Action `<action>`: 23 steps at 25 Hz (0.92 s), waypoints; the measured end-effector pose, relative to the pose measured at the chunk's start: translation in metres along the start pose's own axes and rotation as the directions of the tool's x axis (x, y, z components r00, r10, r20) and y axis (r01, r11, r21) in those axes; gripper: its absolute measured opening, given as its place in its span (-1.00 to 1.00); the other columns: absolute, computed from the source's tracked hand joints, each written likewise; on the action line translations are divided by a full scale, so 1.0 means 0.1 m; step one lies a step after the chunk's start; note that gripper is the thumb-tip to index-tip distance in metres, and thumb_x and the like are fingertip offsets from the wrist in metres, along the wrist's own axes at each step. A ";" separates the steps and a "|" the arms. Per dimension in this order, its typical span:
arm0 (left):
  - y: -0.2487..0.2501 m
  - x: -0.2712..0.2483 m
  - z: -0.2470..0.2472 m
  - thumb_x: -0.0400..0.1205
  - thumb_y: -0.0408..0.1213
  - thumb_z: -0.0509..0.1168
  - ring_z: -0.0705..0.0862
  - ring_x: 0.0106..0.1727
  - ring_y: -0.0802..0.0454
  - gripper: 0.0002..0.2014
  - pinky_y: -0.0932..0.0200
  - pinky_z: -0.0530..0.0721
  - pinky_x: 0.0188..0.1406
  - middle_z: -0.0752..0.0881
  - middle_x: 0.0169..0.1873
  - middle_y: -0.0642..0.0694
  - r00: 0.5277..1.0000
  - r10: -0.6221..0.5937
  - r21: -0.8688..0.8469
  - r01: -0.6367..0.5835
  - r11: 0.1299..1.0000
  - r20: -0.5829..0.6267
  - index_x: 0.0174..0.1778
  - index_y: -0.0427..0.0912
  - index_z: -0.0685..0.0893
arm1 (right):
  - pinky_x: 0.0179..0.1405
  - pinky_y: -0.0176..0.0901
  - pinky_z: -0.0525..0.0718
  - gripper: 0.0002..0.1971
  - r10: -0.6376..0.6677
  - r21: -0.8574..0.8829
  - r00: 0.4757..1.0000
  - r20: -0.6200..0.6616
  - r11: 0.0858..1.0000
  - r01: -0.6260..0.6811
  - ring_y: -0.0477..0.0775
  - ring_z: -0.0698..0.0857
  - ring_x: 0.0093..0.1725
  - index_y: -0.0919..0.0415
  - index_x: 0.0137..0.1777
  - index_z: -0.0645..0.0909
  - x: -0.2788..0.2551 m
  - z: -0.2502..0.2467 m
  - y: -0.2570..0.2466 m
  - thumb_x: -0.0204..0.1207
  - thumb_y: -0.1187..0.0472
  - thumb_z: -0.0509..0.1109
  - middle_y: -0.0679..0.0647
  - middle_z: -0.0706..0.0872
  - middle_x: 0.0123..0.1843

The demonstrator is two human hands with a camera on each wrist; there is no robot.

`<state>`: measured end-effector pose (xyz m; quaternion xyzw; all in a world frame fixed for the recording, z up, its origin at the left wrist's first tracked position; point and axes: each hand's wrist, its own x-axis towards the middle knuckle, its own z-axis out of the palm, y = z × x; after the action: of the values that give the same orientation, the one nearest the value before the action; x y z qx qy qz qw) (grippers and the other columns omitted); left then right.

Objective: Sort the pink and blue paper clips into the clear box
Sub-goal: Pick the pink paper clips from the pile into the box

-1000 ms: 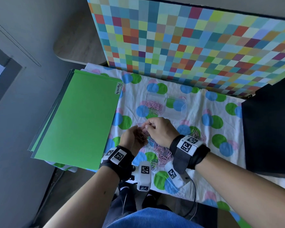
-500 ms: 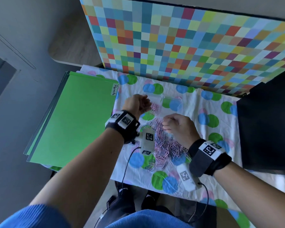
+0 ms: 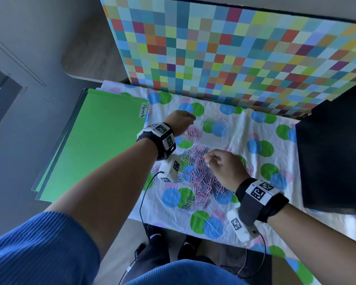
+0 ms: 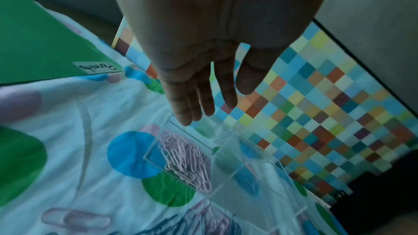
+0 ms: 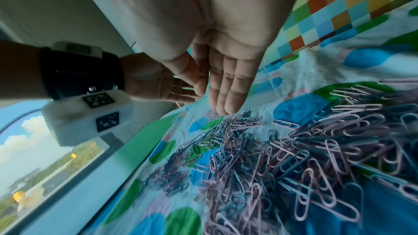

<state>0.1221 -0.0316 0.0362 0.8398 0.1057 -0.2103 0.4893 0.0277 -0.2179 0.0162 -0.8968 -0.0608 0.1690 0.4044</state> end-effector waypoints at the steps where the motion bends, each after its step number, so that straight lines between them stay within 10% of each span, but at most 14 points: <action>1: -0.01 -0.08 -0.02 0.62 -0.37 0.18 0.67 0.18 -0.07 -0.70 0.13 0.61 0.24 0.72 0.18 -0.11 0.998 0.046 0.036 -0.045 0.998 -0.044 0.20 -0.15 0.72 | -0.04 -0.53 0.56 -0.82 -0.024 -0.031 0.999 0.043 0.999 0.025 -0.07 0.72 0.04 0.22 0.08 0.71 -0.01 0.03 -0.01 0.61 0.28 0.29 0.04 0.79 0.08; 5: -0.32 -0.49 -0.04 0.62 -0.35 0.18 0.73 -0.02 0.01 -0.72 0.19 0.65 0.05 0.79 0.04 -0.06 0.967 0.242 0.324 -0.202 0.924 -0.086 0.06 -0.05 0.78 | 0.10 -0.02 0.67 -0.78 -0.126 -0.265 0.962 0.244 0.945 0.191 0.09 0.70 0.06 0.23 0.10 0.70 -0.06 0.23 -0.01 0.60 0.27 0.24 0.13 0.75 0.08; 15: -1.65 -1.55 0.23 0.52 -0.31 0.34 0.60 0.33 0.00 -0.59 0.03 0.68 0.20 0.60 0.37 0.00 0.967 0.244 0.750 -0.218 0.624 0.078 0.30 0.02 0.65 | 0.24 0.04 0.50 -0.69 -0.187 -0.523 0.855 0.484 0.721 0.454 0.09 0.46 0.17 0.16 0.28 0.57 -0.07 0.66 -0.08 0.57 0.21 0.21 0.05 0.52 0.13; 23: -1.66 -1.60 0.28 0.48 -0.26 0.35 0.57 0.35 -0.02 -0.45 0.03 0.59 0.28 0.57 0.39 0.00 0.951 0.307 0.755 -0.232 0.613 0.043 0.44 -0.02 0.51 | 0.17 0.01 0.51 -0.72 -0.206 -0.499 0.855 0.475 0.738 0.455 0.11 0.52 0.09 0.13 0.19 0.66 -0.14 0.63 -0.05 0.59 0.20 0.19 0.07 0.57 0.03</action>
<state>-0.0907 0.0314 -0.0321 0.9808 -0.0962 -0.1211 0.1186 -0.0075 -0.1732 -0.0150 -0.8989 -0.3512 0.2395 0.1060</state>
